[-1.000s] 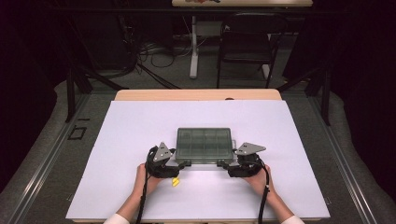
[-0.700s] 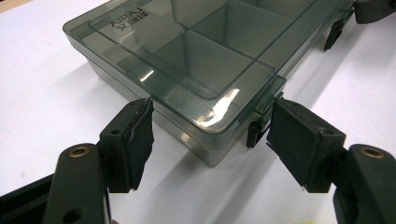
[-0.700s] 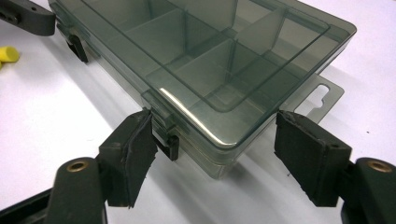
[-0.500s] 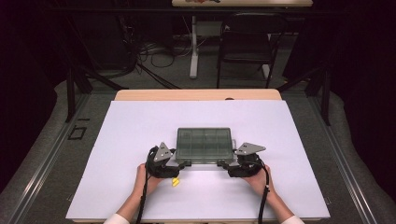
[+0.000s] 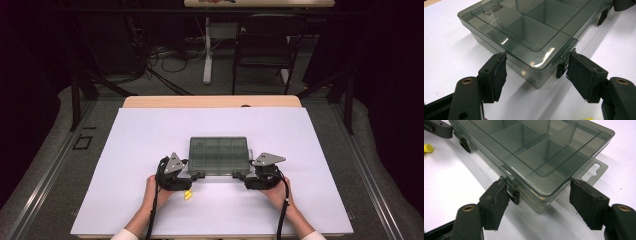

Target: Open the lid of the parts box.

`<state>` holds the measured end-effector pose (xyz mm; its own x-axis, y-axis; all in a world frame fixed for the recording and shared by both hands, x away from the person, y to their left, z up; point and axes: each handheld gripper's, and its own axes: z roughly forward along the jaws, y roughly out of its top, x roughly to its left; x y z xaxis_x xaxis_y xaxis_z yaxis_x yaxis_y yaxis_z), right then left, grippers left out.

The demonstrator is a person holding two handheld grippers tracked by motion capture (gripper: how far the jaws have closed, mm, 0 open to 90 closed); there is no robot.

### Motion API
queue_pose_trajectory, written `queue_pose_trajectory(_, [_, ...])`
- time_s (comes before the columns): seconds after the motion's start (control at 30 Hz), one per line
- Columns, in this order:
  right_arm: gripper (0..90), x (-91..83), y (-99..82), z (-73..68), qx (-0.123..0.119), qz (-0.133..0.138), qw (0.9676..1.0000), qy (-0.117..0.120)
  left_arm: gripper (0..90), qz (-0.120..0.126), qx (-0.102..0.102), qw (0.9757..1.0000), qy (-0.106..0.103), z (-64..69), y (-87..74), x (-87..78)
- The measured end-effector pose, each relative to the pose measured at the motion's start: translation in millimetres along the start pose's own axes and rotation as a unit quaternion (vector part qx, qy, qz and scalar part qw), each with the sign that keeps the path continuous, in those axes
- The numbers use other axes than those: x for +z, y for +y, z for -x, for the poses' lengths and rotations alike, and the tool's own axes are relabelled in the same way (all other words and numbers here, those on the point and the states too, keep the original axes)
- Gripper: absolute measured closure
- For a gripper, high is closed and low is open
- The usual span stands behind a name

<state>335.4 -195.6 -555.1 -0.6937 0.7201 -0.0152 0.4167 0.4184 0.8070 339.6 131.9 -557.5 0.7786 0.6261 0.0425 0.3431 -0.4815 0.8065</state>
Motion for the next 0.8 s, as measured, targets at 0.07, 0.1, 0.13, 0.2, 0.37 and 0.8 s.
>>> queue_pose_trajectory(0.07, [30.2,-0.1,0.0,-0.1,-0.001,0.001,1.0000,-0.001,31.4,0.000,0.000,1.0000,0.000,0.0,0.0,0.0])
queue_pose_trajectory(0.1, [30.3,-0.2,0.1,-0.3,-0.001,0.001,1.0000,-0.001,31.5,0.000,0.000,1.0000,0.001,0.2,0.1,-0.2])
queue_pose_trajectory(0.13, [30.3,-0.8,0.3,-0.2,-0.001,0.001,1.0000,-0.002,31.4,0.001,0.001,1.0000,0.002,0.1,0.2,-0.3])
queue_pose_trajectory(0.2, [30.7,-1.4,0.3,0.0,-0.001,0.004,1.0000,-0.001,31.5,0.002,0.003,1.0000,0.003,0.3,0.4,-0.7])
queue_pose_trajectory(0.37, [31.1,-2.1,0.3,-0.2,-0.001,0.007,1.0000,-0.002,31.1,0.003,0.006,1.0000,0.005,1.0,0.9,-1.1])
queue_pose_trajectory(0.8, [33.9,-5.1,1.5,0.5,0.000,0.017,0.9998,-0.004,30.3,0.010,0.013,0.9998,0.012,3.0,2.1,-3.5])
